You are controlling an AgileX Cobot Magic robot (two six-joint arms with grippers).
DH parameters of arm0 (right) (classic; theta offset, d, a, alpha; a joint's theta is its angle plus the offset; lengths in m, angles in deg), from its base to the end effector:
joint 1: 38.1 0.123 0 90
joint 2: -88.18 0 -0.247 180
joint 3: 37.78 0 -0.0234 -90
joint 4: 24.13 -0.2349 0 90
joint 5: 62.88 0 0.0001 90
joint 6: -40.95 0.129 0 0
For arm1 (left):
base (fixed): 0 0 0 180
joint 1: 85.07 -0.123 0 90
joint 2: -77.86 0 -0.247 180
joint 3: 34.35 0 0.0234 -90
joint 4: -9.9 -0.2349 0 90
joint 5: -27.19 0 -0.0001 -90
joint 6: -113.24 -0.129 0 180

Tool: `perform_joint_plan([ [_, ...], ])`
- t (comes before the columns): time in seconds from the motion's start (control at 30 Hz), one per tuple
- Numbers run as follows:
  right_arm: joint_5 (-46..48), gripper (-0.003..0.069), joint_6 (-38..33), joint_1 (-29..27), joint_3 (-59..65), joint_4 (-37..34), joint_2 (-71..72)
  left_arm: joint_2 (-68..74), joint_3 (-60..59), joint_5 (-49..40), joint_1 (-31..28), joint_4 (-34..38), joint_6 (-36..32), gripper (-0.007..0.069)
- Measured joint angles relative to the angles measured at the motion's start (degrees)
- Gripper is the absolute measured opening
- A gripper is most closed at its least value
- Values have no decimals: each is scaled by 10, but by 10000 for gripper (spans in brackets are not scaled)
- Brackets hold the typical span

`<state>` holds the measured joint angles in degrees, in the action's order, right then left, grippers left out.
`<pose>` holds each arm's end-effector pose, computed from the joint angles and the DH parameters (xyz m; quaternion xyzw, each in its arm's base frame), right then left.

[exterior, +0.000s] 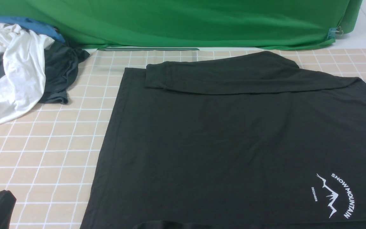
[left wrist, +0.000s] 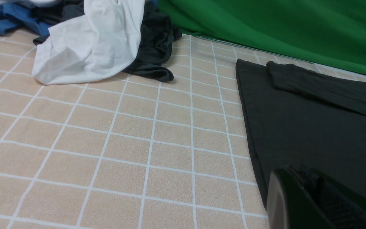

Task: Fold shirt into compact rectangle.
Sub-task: 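Grasp the left edge of the dark T-shirt lying flat on the table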

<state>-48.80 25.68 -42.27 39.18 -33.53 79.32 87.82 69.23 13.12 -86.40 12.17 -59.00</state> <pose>0.1156 -0.0033 0.1796 -0.0260 0.7640 -0.0428 0.6433 0.1165 0.0015 0.1804 -0.0725 0.7651 -0.0518 0.6377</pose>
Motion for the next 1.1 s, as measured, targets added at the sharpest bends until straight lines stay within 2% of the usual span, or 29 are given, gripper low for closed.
perform_joint_plan([
  [0.23,-5,243,0,0,0,0,0,0,0,21,0,10,0,13],
  [0.37,-37,243,0,0,0,1,0,0,0,115,0,152,12,13],
  [0.47,-44,243,13,0,0,-6,0,0,0,190,0,260,48,13],
  [0.5,-57,243,50,0,0,-31,0,0,0,228,0,302,75,13],
  [0.6,-97,243,167,0,0,-103,0,0,0,279,0,336,142,13],
  [0.63,-116,243,226,0,0,-130,0,0,0,309,0,342,181,13],
  [0.7,-151,243,320,0,0,-156,0,0,0,360,0,338,254,13],
  [0.8,-181,242,384,0,0,-168,0,0,4,454,0,274,363,13],
  [0.83,-186,242,392,0,0,-169,0,0,8,458,0,262,372,13],
  [0.9,-198,242,410,0,0,-173,0,-1,75,402,0,166,414,13],
  [1.0,-202,242,412,0,0,-174,0,11,158,272,0,95,426,13],
  [1.03,-209,242,412,0,0,-175,0,30,213,154,0,53,424,13],
  [1.07,-212,242,411,0,0,-175,0,46,242,109,0,39,415,13],
  [1.1,-217,242,415,0,0,-175,0,81,288,6,0,19,383,13],
])
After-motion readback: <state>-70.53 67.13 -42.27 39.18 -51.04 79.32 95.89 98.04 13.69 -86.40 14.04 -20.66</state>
